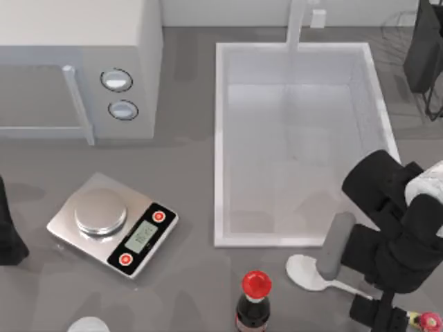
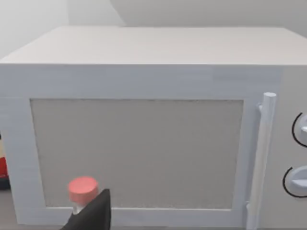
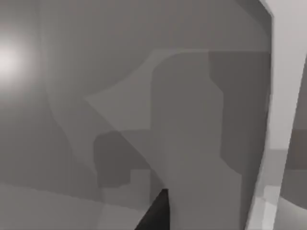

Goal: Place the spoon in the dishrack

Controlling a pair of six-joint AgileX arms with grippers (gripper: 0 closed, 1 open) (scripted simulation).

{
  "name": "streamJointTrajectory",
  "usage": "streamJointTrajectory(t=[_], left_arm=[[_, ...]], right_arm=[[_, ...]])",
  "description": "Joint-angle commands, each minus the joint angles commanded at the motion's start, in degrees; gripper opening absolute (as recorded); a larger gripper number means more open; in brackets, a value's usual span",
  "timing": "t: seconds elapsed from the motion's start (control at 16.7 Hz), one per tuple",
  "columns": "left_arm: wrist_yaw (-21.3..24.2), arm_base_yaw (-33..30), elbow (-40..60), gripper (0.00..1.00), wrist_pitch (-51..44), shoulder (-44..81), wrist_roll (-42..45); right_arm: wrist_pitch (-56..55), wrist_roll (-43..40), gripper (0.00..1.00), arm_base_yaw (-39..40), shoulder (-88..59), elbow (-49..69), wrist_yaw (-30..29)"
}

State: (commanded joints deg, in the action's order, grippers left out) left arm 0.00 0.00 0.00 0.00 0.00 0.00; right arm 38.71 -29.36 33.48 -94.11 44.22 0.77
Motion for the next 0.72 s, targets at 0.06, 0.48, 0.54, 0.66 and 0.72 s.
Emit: streamJointTrajectory(t=[0.06, 0.48, 0.54, 0.66, 0.72], left_arm=[[0.0, 0.0, 0.0, 1.0, 0.0, 0.0, 0.0], [0.0, 0.0, 0.0, 1.0, 0.0, 0.0, 0.0], [0.0, 0.0, 0.0, 1.0, 0.0, 0.0, 0.0], [0.0, 0.0, 0.0, 1.0, 0.0, 0.0, 0.0], [0.0, 0.0, 0.0, 1.0, 0.0, 0.0, 0.0]], right_arm=[[0.69, -0.08, 0.0, 0.06, 0.05, 0.69, 0.01], [21.97, -0.61, 0.0, 0.06, 3.19, 18.08, 0.07], [26.57, -0.68, 0.0, 0.02, 3.9, 21.13, 0.07], [35.16, -0.81, 0.0, -0.07, 5.44, 27.18, 0.06], [38.76, -0.84, 0.0, -0.15, 6.26, 30.04, 0.05]])
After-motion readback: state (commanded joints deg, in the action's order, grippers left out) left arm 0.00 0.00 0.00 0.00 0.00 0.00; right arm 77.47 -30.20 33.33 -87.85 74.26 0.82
